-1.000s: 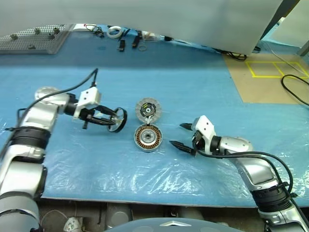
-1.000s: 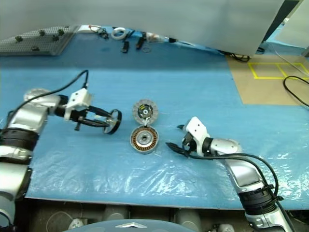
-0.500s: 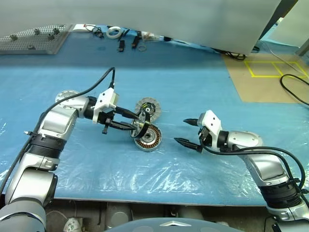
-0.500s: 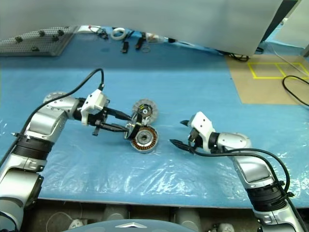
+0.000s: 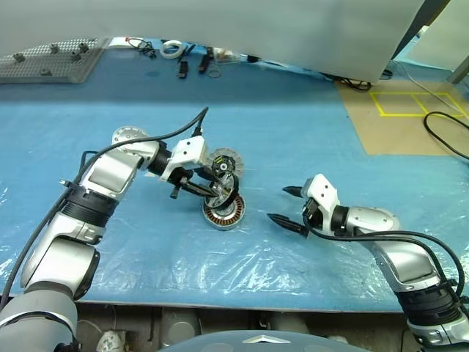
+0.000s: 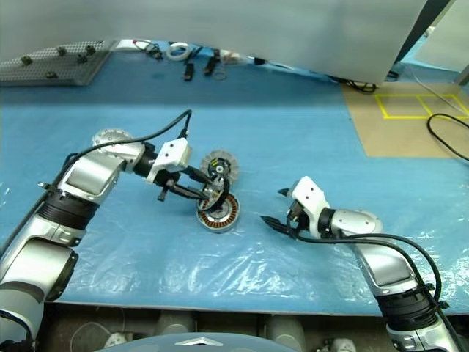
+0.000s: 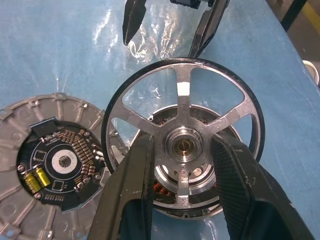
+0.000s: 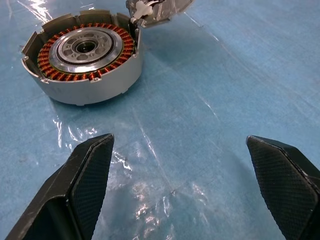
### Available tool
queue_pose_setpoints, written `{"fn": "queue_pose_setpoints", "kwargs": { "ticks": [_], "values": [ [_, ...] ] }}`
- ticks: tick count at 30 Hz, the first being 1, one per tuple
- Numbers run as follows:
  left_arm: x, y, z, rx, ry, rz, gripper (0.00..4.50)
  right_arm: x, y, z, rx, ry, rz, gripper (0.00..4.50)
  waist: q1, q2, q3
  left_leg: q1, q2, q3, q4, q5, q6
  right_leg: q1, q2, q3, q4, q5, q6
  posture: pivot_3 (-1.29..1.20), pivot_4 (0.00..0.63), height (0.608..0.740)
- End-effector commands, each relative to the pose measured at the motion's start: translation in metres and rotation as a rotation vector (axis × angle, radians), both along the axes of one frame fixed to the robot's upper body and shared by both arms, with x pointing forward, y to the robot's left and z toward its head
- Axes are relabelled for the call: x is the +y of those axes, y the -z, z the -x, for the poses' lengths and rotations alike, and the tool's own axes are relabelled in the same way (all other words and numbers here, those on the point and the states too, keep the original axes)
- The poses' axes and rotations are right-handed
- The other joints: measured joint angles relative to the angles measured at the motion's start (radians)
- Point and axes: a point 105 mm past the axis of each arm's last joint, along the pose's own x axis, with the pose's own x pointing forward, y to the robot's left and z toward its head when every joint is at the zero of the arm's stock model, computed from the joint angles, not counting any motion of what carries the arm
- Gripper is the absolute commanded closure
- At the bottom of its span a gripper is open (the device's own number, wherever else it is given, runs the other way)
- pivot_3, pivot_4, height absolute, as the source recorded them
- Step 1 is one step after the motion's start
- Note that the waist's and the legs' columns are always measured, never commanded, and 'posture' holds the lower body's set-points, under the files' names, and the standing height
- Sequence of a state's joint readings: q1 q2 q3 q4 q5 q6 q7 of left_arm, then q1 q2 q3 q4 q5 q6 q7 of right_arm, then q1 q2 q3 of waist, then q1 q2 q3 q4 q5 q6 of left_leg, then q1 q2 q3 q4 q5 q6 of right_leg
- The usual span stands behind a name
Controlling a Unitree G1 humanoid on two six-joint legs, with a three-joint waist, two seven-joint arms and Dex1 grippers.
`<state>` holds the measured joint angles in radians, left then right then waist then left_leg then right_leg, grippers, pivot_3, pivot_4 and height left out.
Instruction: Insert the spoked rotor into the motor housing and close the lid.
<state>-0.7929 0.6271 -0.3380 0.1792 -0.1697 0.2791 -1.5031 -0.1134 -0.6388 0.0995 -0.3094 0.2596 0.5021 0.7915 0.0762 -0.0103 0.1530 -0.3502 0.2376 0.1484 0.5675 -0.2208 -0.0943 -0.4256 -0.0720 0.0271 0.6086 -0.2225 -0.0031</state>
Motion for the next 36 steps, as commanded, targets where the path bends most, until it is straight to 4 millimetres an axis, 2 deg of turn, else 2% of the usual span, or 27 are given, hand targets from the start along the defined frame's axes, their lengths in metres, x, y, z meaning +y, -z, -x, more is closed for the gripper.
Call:
{"fn": "queue_pose_setpoints", "kwargs": {
  "ticks": [1, 12, 25, 36],
  "values": [
    [-0.004, -0.009, 0.003, -0.043, 0.045, -0.028, 3.12, 0.001, -0.015, -0.001, -0.064, -0.005, -0.008, 0.0, 0.0, 0.0, 0.0, 0.0, 0.0, 0.0, 0.0, 0.0, 0.0, 0.0, 0.0, 0.0, 0.0, 0.0, 0.0, 0.0, 0.15, 0.74],
    [0.003, 0.006, 0.003, -0.039, 0.037, -0.084, 3.12, 0.003, -0.012, -0.001, -0.06, -0.003, -0.009, 0.0, 0.001, 0.0, 0.0, 0.0, 0.0, 0.0, 0.001, 0.001, 0.002, 0.0, 0.0, 0.0, 0.001, 0.0, 0.0, 0.0, 0.15, 0.74],
    [-0.004, 0.017, 0.004, -0.041, 0.044, -0.078, 3.12, 0.004, -0.011, -0.001, -0.059, -0.001, -0.007, 0.0, 0.001, 0.0, 0.0, 0.0, 0.0, 0.0, 0.002, 0.001, 0.002, 0.0, -0.001, 0.0, 0.002, 0.0, 0.0, 0.0, 0.15, 0.74],
    [-0.008, 0.014, 0.005, -0.038, 0.05, -0.061, 3.12, 0.004, -0.011, 0.0, -0.059, -0.006, -0.002, 0.0, 0.001, 0.0, 0.0, 0.0, 0.0, 0.0, 0.003, 0.001, 0.002, 0.0, -0.001, 0.0, 0.003, 0.0, 0.0, 0.0, 0.15, 0.74]
  ]
}}
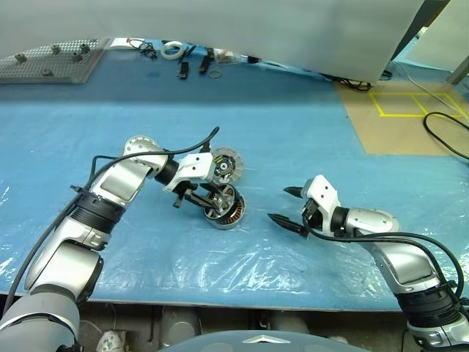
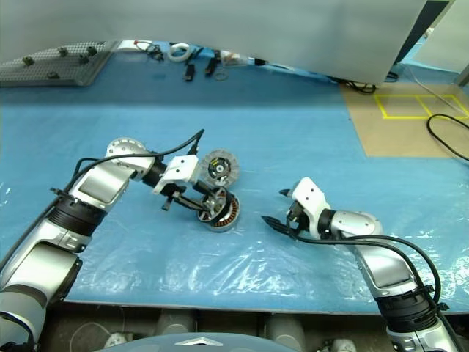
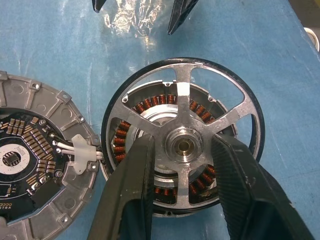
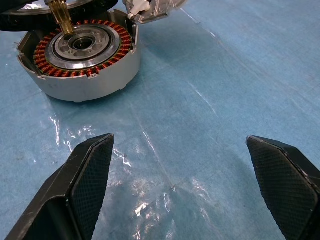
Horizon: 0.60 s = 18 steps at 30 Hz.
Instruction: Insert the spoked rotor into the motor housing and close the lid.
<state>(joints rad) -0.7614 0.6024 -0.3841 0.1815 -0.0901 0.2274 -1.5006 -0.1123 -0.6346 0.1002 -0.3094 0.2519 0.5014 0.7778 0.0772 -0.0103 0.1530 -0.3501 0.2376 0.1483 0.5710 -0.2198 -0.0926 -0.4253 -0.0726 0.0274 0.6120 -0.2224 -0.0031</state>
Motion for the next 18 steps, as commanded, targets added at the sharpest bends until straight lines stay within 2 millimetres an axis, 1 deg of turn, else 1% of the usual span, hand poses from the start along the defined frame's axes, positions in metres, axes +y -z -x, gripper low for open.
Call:
{"fn": "queue_pose_setpoints", "kwargs": {
  "ticks": [1, 8, 18],
  "values": [
    [-0.0035, -0.0086, 0.0004, -0.024, 0.018, 0.016, 3.12, 0.0054, -0.0116, 0.0012, -0.052, -0.022, -0.005, 0.0, 0.0, 0.0, 0.0, 0.0, 0.0, 0.0, 0.0, 0.0, 0.0, 0.0, 0.0, 0.0, 0.0, 0.0, 0.0, 0.0, 0.15, 0.74],
    [0.0013, -0.0075, 0.0009, -0.027, 0.024, -0.011, 3.12, 0.004, -0.0111, 0.0012, -0.052, -0.022, -0.001, 0.0, 0.0, 0.0, 0.0, 0.0, 0.0, 0.0, 0.0, 0.0, 0.0, 0.0, 0.0, 0.0, 0.0, 0.0, 0.0, 0.0, 0.15, 0.74],
    [0.0024, -0.013, -0.0039, -0.054, 0.015, -0.026, 3.12, 0.0083, -0.0121, 0.0003, -0.053, -0.029, -0.005, 0.0, 0.0, 0.0, 0.0, 0.0, 0.0, 0.0, 0.0, 0.0, 0.0, 0.0, 0.0, 0.0, 0.0, 0.0, 0.0, 0.0, 0.15, 0.74]
  ]
}}
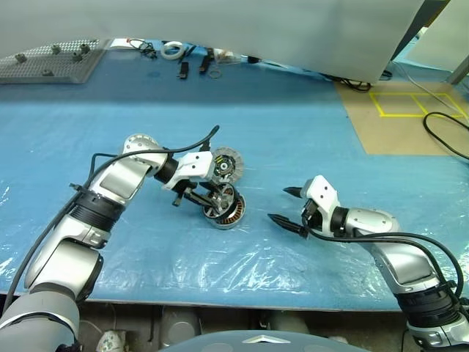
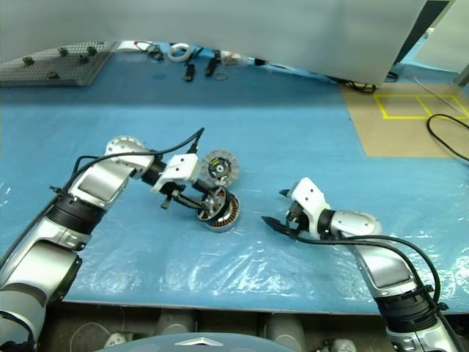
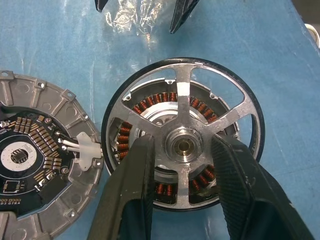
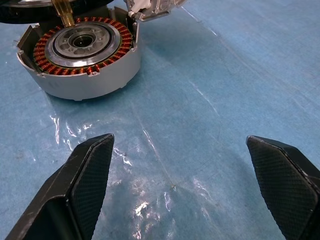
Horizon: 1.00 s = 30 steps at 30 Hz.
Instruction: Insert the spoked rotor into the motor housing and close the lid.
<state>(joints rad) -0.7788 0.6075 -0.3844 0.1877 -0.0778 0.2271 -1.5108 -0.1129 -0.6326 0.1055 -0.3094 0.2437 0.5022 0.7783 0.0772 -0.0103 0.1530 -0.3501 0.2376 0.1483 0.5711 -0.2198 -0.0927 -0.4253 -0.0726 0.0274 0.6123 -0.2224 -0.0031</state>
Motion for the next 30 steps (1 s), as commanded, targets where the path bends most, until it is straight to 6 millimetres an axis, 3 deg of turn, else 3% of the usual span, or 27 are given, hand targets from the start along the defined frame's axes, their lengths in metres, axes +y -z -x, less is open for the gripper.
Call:
{"fn": "queue_pose_setpoints", "kwargs": {
  "ticks": [1, 20, 26, 30],
  "values": [
    [0.0007, -0.0099, -0.0018, -0.043, 0.014, -0.009, 3.12, 0.0074, -0.0133, 0.0001, -0.053, -0.026, -0.011, 0.0, 0.0, 0.0, 0.0, 0.0, 0.0, 0.0, 0.0, 0.0, 0.0, 0.0, 0.0, 0.0, 0.0, 0.0, 0.0, 0.0, 0.15, 0.74],
    [-0.0016, -0.0082, -0.0015, -0.051, 0.038, -0.024, 3.12, 0.0074, -0.0141, 0.0016, -0.049, -0.02, -0.013, 0.0, 0.0, 0.0, 0.0, 0.0, 0.0, 0.0, 0.0, 0.0, 0.0, 0.0, 0.0, 0.0, 0.0, 0.0, 0.0, 0.0, 0.15, 0.74],
    [-0.0022, -0.007, -0.0072, -0.067, 0.009, -0.019, 1.3, 0.0071, -0.0144, 0.001, -0.049, -0.017, -0.013, 0.0, 0.0, 0.0, 0.0, 0.0, 0.0, 0.0, 0.0, 0.0, 0.0, 0.0, 0.0, 0.0, 0.0, 0.0, 0.0, 0.0, 0.15, 0.74],
    [-0.0021, -0.0124, -0.0077, -0.073, 0.007, -0.001, 1.3, 0.0049, -0.0125, 0.0013, -0.045, -0.015, -0.012, 0.0, 0.0, 0.0, 0.0, 0.0, 0.0, 0.0, 0.0, -0.001, -0.001, 0.0, 0.0, 0.0, 0.0, 0.0, 0.0, 0.0, 0.15, 0.74]
  ]
}}
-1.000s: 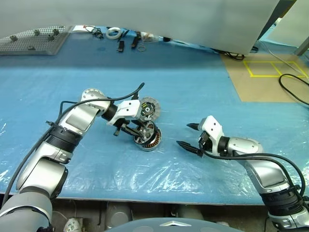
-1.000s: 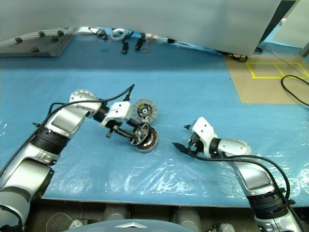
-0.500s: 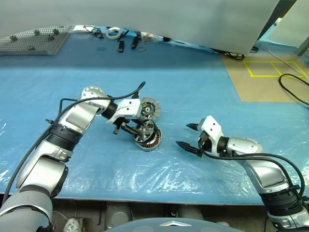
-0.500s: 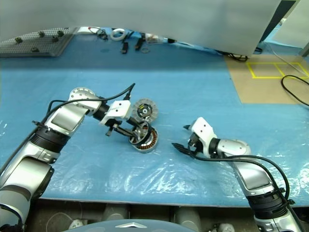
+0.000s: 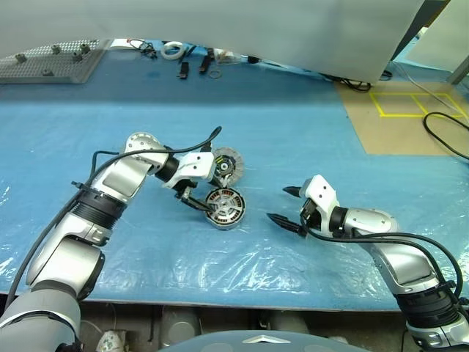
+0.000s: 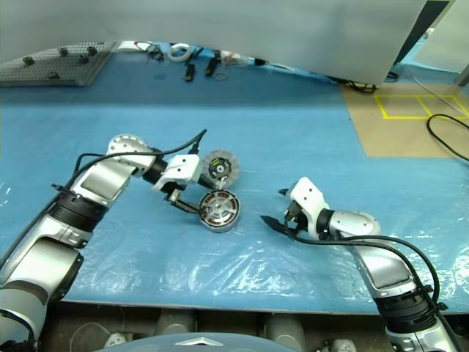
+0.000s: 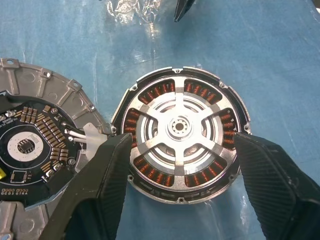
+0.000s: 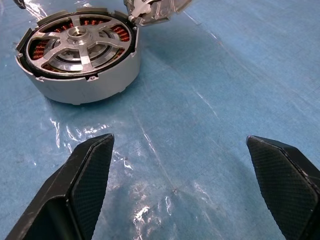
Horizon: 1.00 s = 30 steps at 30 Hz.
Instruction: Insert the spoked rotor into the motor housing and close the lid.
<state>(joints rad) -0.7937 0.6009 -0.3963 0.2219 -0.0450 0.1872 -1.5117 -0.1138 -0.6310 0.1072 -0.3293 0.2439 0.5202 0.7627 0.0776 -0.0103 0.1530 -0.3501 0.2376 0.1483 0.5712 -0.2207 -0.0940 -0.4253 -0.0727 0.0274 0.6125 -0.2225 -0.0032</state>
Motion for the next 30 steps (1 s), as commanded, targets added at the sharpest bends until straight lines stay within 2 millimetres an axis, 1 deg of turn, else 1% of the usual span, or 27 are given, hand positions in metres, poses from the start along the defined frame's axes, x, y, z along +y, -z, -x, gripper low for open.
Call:
{"fn": "queue_pose_setpoints", "kwargs": {
  "ticks": [1, 5, 8, 11, 13, 15, 18, 20, 23, 26, 28, 30],
  "values": [
    [-0.004, -0.018, -0.005, -0.057, -0.006, 0.044, 1.3, 0.003, -0.01, 0.001, -0.038, -0.023, -0.014, 0.0, 0.0, 0.0, 0.0, 0.0, 0.0, 0.0, 0.0, 0.0, 0.0, 0.0, 0.0, 0.0, 0.0, 0.0, 0.0, 0.0, 0.15, 0.74],
    [-0.008, -0.035, 0.001, -0.026, 0.002, 0.124, 1.3, 0.003, -0.01, 0.001, -0.039, -0.024, -0.017, 0.0, 0.001, 0.0, 0.0, 0.0, 0.0, 0.0, 0.0, 0.0, 0.0, 0.0, 0.0, 0.0, 0.0, 0.0, 0.0, 0.0, 0.15, 0.74],
    [-0.005, -0.039, 0.004, -0.014, 0.0, 0.153, 1.3, 0.006, -0.014, 0.0, -0.045, -0.029, -0.03, 0.0, -0.001, 0.0, 0.0, 0.0, 0.0, 0.0, 0.0, 0.0, 0.0, 0.0, 0.0, 0.0, 0.0, 0.0, 0.0, 0.0, 0.15, 0.74],
    [0.0, -0.053, 0.014, 0.055, -0.004, 0.261, 1.3, 0.008, -0.021, -0.001, -0.066, -0.057, -0.022, 0.0, -0.004, 0.0, 0.0, 0.0, 0.0, 0.0, 0.0, 0.0, 0.0, 0.0, 0.0, 0.0, 0.0, 0.0, 0.0, 0.0, 0.15, 0.74],
    [0.006, -0.055, 0.015, 0.068, -0.029, 0.283, 1.3, 0.01, -0.025, -0.001, -0.072, -0.08, -0.022, 0.0, -0.004, 0.0, 0.0, 0.0, 0.0, 0.0, 0.0, 0.0, 0.0, 0.0, 0.0, 0.0, 0.0, 0.0, 0.0, 0.0, 0.15, 0.74],
    [0.018, -0.052, 0.017, 0.07, -0.068, 0.29, 1.3, 0.011, -0.033, -0.005, -0.085, -0.099, -0.021, 0.0, -0.007, 0.0, 0.0, 0.0, 0.0, 0.0, 0.0, 0.0, 0.0, 0.0, 0.0, 0.0, 0.001, 0.0, 0.0, 0.0, 0.15, 0.74],
    [0.033, -0.051, 0.019, 0.071, -0.174, 0.37, 1.3, 0.011, -0.048, -0.015, -0.113, -0.112, -0.03, 0.0, -0.012, 0.0, 0.0, 0.001, 0.0, 0.0, 0.0, 0.0, 0.0, 0.0, 0.0, 0.0, 0.001, 0.0, 0.0, 0.0, 0.15, 0.74],
    [0.046, -0.046, 0.024, 0.082, -0.268, 0.426, 1.3, 0.016, -0.059, -0.018, -0.127, -0.152, -0.035, 0.0, -0.012, 0.001, 0.0, 0.001, 0.001, 0.0, 0.0, 0.0, 0.0, 0.0, 0.0, 0.0, 0.001, 0.0, 0.0, 0.0, 0.15, 0.74],
    [0.057, -0.036, 0.029, 0.113, -0.367, 0.505, 1.3, 0.024, -0.069, -0.018, -0.127, -0.212, -0.048, 0.0, -0.01, 0.001, 0.0, 0.001, 0.001, 0.0, 0.0, 0.0, 0.0, 0.0, 0.0, -0.001, 0.001, 0.0, 0.0, 0.0, 0.15, 0.74],
    [0.075, -0.008, 0.04, 0.127, -0.476, 0.517, 1.3, 0.037, -0.079, -0.018, -0.122, -0.287, -0.076, 0.0, -0.009, 0.001, 0.0, 0.001, 0.001, 0.0, 0.0, 0.0, 0.0, 0.0, 0.0, -0.001, 0.0, 0.0, -0.001, 0.0, 0.15, 0.74],
    [0.078, 0.002, 0.046, 0.146, -0.522, 0.535, 1.3, 0.041, -0.081, -0.02, -0.122, -0.311, -0.07, 0.0, -0.009, 0.0, 0.0, 0.001, 0.001, 0.0, 0.0, 0.0, 0.0, 0.0, 0.0, -0.001, -0.001, 0.0, 0.0, 0.0, 0.15, 0.74],
    [0.076, 0.009, 0.052, 0.144, -0.543, 0.538, 1.3, 0.041, -0.082, -0.023, -0.124, -0.321, -0.061, 0.0, -0.006, 0.0, 0.0, 0.001, 0.002, 0.0, 0.0, 0.0, 0.0, 0.0, 0.0, -0.002, -0.001, 0.0, -0.001, 0.0, 0.15, 0.74]
  ]
}}
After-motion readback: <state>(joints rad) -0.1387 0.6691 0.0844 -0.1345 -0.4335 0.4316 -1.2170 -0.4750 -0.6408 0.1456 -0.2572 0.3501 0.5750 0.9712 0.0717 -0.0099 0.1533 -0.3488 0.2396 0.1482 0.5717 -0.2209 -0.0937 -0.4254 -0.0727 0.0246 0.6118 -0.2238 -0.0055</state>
